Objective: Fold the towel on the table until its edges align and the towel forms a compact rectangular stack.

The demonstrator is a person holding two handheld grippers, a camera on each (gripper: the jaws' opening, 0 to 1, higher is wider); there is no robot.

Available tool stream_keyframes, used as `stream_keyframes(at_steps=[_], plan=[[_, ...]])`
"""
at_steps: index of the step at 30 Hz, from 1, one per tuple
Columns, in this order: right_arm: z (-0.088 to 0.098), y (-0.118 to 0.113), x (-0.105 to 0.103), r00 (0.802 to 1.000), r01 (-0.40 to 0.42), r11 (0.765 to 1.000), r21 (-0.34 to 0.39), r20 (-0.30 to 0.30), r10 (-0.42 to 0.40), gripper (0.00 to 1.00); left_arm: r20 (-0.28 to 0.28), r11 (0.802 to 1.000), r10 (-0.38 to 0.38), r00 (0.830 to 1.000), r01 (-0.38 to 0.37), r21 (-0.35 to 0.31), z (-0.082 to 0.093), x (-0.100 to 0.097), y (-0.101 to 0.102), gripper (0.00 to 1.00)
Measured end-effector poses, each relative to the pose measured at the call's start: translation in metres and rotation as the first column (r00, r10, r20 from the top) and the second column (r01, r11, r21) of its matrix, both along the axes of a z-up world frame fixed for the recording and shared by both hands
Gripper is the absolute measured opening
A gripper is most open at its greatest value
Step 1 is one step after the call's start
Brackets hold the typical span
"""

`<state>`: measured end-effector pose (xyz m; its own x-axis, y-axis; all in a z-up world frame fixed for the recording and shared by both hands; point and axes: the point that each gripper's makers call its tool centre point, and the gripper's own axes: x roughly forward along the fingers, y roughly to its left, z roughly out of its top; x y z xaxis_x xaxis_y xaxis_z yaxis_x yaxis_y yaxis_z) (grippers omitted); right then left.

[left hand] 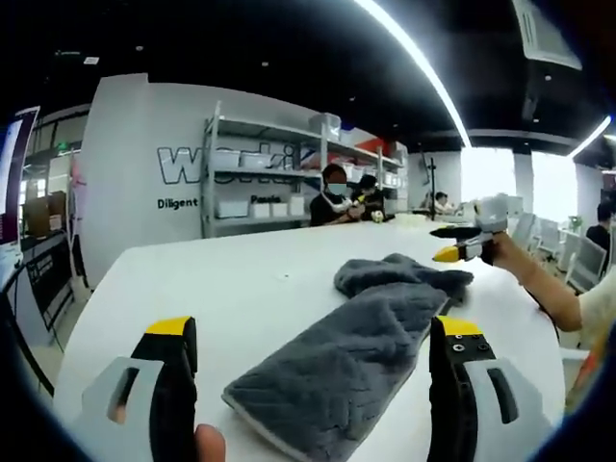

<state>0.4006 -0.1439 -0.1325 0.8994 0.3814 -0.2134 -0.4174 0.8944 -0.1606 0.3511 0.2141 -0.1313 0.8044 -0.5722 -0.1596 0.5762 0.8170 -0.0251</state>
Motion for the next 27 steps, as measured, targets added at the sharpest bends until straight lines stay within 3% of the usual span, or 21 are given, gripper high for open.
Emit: stream_keyframes(at_steps=[5, 12, 20, 24, 27], plan=[[0.014, 0.002, 0.003, 1.000, -0.020, 1.000, 0.016, 0.024, 0.020, 0.99, 0.009, 1.000, -0.003, 1.000, 0.003, 0.015, 0.002, -0.001, -0.007, 0.99], [0.029, 0.003, 0.016, 0.999, -0.046, 0.998, 0.042, 0.022, 0.045, 0.98, -0.019, 0.999, -0.009, 1.000, 0.009, 0.033, -0.006, -0.001, -0.010, 0.99], [0.075, -0.002, 0.037, 0.997, -0.040, 0.999, 0.006, 0.067, 0.040, 0.98, -0.023, 0.999, -0.002, 1.000, 0.003, 0.041, -0.008, -0.002, -0.008, 0.99], [0.093, 0.000, 0.044, 0.995, -0.058, 0.994, 0.096, 0.083, 0.050, 0.97, -0.033, 0.999, 0.011, 0.999, -0.009, 0.053, -0.012, -0.003, -0.004, 0.99], [0.096, -0.006, 0.051, 0.997, -0.042, 0.986, 0.159, 0.072, 0.030, 0.95, -0.040, 0.998, 0.019, 0.999, -0.016, 0.061, -0.015, -0.003, -0.001, 0.99]])
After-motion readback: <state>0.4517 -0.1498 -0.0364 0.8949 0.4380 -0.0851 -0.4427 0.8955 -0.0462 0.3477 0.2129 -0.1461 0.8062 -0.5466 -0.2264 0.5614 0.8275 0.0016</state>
